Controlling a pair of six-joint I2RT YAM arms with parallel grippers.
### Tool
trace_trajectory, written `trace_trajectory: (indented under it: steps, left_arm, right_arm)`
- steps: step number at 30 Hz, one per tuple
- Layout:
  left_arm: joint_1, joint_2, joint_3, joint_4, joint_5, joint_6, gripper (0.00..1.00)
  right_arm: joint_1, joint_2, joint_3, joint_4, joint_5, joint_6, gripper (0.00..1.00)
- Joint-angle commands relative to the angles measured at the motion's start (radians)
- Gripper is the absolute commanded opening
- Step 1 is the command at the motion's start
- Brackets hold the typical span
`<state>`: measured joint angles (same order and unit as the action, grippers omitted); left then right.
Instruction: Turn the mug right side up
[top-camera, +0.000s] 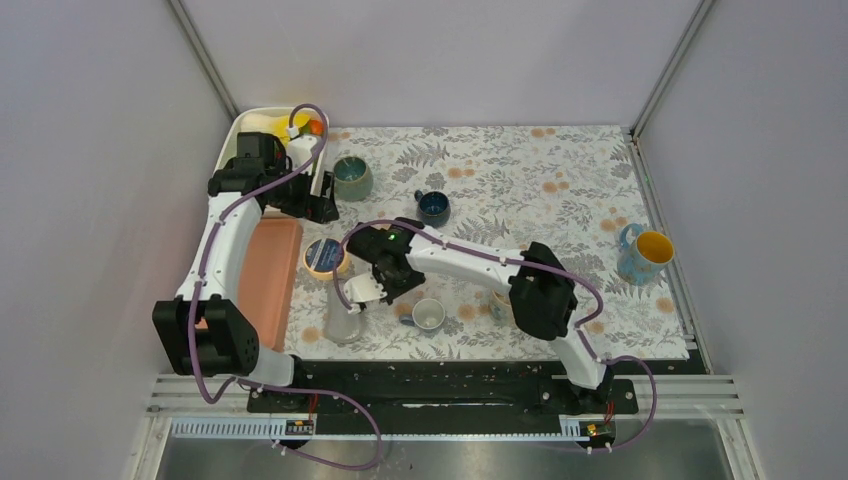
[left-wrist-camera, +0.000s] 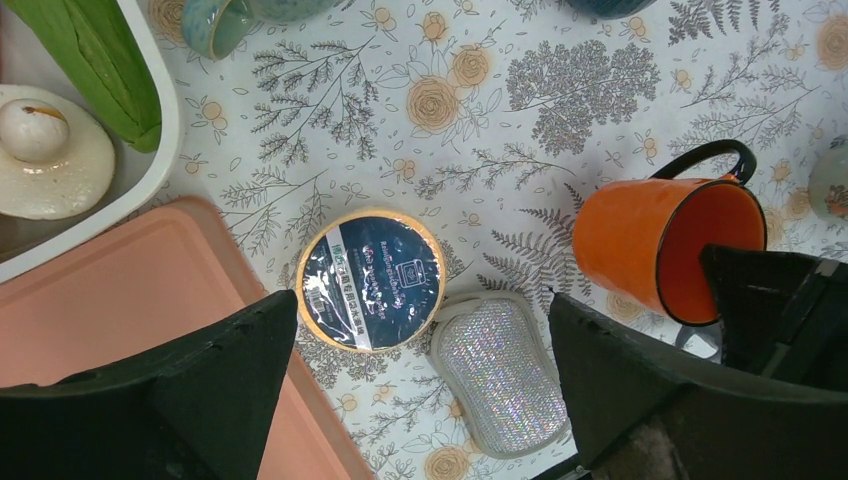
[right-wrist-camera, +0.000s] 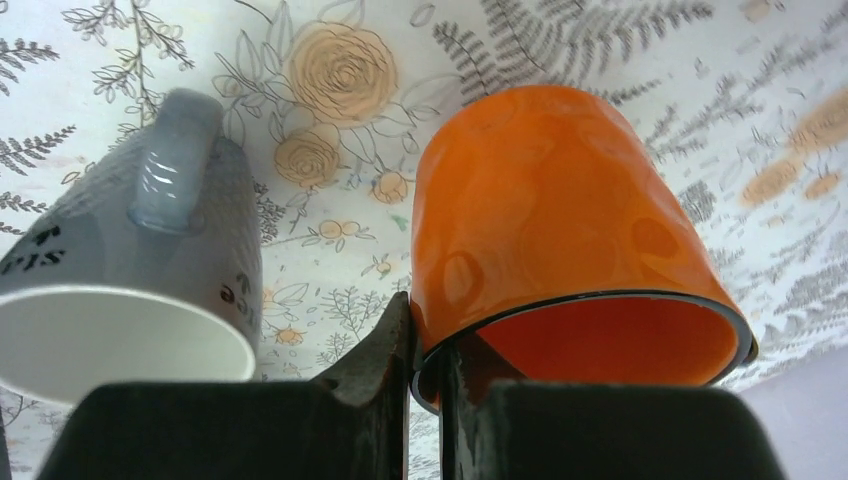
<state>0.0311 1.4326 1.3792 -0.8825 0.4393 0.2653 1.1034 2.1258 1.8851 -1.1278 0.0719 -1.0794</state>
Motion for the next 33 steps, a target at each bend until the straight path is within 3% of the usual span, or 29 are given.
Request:
trace_trajectory:
  steps: [1, 9, 12, 17, 19, 23, 30, 33]
  left_arm:
    - [-0.025, 0.016, 0.008, 0.033, -0.041, 0.006, 0.99]
    - [-0.121, 0.066, -0.001, 0.058, -0.050, 0.013, 0.99]
    - [-0.149, 0.073, -0.009, 0.065, -0.062, 0.019, 0.99]
    - [-0.184, 0.080, -0.020, 0.071, -0.063, 0.037, 0.99]
    - [-0.196, 0.081, -0.023, 0.073, -0.063, 0.048, 0.99]
    - [-0.219, 0.083, -0.019, 0.091, -0.070, 0.055, 0.99]
    - [-0.275, 0.127, -0.008, 0.113, -0.100, 0.051, 0.99]
    - [-0.321, 0.137, -0.049, 0.131, -0.124, 0.065, 0.99]
  right_arm:
    - [0.033, 0.023, 0.099, -0.076, 0.024, -0.076, 0.00]
    - [0.060, 0.097, 0.115, -0.063, 0.078, -0.076, 0.05]
    - [0.069, 0.095, 0.093, -0.028, 0.111, -0.071, 0.18]
    - [0.089, 0.056, 0.051, 0.045, 0.184, -0.068, 0.49]
    - [0.095, 0.020, 0.031, 0.081, 0.200, -0.061, 0.55]
    - [0.113, -0.147, -0.088, 0.209, 0.195, -0.047, 0.60]
    - [0.116, -0.552, -0.387, 0.423, -0.066, 0.054, 0.66]
    - [0.102, -0.691, -0.485, 0.455, -0.143, 0.191, 0.67]
